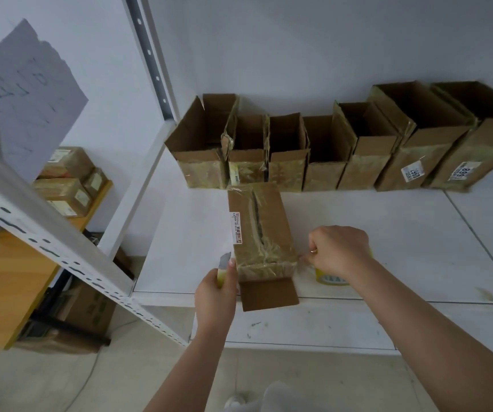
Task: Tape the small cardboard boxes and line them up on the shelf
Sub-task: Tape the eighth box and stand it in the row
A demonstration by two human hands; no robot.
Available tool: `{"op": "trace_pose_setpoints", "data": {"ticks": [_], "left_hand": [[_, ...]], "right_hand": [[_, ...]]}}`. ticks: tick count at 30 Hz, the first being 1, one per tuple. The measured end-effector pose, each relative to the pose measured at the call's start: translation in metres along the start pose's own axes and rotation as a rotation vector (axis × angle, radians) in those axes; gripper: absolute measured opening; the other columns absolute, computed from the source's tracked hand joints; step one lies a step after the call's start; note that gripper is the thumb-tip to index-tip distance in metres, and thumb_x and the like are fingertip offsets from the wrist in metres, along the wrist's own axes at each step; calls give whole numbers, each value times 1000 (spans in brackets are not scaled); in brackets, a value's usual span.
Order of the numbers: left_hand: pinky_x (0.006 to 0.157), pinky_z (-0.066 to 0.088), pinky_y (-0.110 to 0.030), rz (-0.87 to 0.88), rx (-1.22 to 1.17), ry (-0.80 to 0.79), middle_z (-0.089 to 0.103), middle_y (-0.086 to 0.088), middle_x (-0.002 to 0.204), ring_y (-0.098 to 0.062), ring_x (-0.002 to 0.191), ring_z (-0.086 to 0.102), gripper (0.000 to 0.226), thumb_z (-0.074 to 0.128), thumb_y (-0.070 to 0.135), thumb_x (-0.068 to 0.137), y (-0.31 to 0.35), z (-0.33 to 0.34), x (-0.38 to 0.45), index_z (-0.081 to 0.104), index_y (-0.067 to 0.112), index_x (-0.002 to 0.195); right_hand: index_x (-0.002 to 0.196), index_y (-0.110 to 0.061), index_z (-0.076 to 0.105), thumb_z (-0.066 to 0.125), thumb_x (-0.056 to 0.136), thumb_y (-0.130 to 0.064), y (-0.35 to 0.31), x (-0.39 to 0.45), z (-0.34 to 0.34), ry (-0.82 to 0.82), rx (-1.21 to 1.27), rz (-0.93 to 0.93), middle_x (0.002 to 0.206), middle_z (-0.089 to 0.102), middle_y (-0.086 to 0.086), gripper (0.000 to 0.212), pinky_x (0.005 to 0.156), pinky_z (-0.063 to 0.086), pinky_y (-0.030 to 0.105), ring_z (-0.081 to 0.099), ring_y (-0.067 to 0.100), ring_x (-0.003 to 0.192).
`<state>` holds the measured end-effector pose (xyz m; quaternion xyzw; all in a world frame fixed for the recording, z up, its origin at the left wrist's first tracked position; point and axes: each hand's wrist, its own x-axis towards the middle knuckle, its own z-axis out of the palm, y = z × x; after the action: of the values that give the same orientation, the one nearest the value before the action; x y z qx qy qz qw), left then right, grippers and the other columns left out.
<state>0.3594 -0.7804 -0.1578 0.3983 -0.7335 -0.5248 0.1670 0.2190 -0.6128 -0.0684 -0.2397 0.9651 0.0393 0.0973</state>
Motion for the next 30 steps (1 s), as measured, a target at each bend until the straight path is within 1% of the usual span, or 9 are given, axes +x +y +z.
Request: {"op": "trace_pose_setpoints", "data": {"ticks": [5, 11, 14, 16, 18, 21, 24, 27, 30], "left_hand": [[53, 35, -25, -75, 73, -19, 60, 5, 76, -7, 70, 56, 42, 45, 60, 93, 8, 4, 2, 50, 19, 94], [57, 42, -29, -153, 23, -71, 65, -2, 74, -16, 66, 58, 33, 53, 43, 95, 13, 4, 9, 56, 10, 94], [67, 45, -32, -103, 140, -72, 64, -7, 87, -18, 74, 56, 28, 64, 32, 92, 20, -10, 17, 54, 8, 100], [62, 42, -27, -32, 106, 5, 61, 0, 83, -11, 74, 56, 29, 69, 34, 89, 33, -25, 22, 55, 11, 101], [60, 40, -23, 127, 40, 17, 62, 4, 79, -9, 74, 58, 21, 60, 38, 94, 56, -32, 24, 57, 17, 94], [56, 41, -24, 303, -37, -337, 61, 4, 67, -9, 57, 52, 30, 47, 28, 103, 96, -13, 17, 60, 13, 81], [47, 43, -21, 299, 43, -710, 60, 2, 58, -9, 44, 50, 32, 43, 19, 105, 115, 19, 6, 60, 10, 79], [41, 42, -19, 153, 34, -765, 58, -9, 61, -8, 37, 51, 29, 43, 16, 104, 112, 32, 7, 57, 3, 82], [37, 39, -17, 93, -16, -750, 55, -10, 58, -8, 34, 49, 30, 44, 16, 104, 108, 36, 11, 55, 3, 79]], "right_hand": [[88, -27, 66, 55, 91, -52, -2, -3, 1, 6, 2, 1, 87, 65, -8, 28, 61, 38, 26, 62, 18, 85], [97, -31, 63, 54, 91, -51, -3, -12, 6, 43, 38, -22, 96, 65, -8, 23, 68, 42, 29, 61, 19, 93], [99, -31, 62, 54, 91, -53, -2, -13, 6, 49, 53, -4, 98, 65, -8, 25, 70, 44, 30, 61, 19, 95], [98, -30, 63, 55, 90, -53, -1, -13, 6, 54, 65, -1, 98, 65, -8, 26, 69, 44, 29, 61, 19, 94], [96, -28, 63, 55, 90, -51, -1, -13, 6, 51, 76, 3, 97, 66, -7, 25, 67, 42, 29, 62, 19, 92], [96, -28, 65, 56, 89, -52, 0, -11, 4, 22, 105, 22, 98, 67, -7, 26, 70, 44, 29, 63, 20, 93], [98, -32, 65, 58, 86, -58, 4, -9, 2, -1, 128, 42, 99, 66, -9, 29, 73, 45, 29, 62, 18, 96], [90, -31, 67, 60, 83, -62, 15, -8, 1, -57, 251, 45, 92, 66, -11, 32, 73, 47, 29, 62, 14, 88], [93, -28, 72, 67, 84, -50, 40, -5, -6, -226, 539, -10, 93, 66, -12, 25, 83, 50, 31, 62, 12, 92]]}}
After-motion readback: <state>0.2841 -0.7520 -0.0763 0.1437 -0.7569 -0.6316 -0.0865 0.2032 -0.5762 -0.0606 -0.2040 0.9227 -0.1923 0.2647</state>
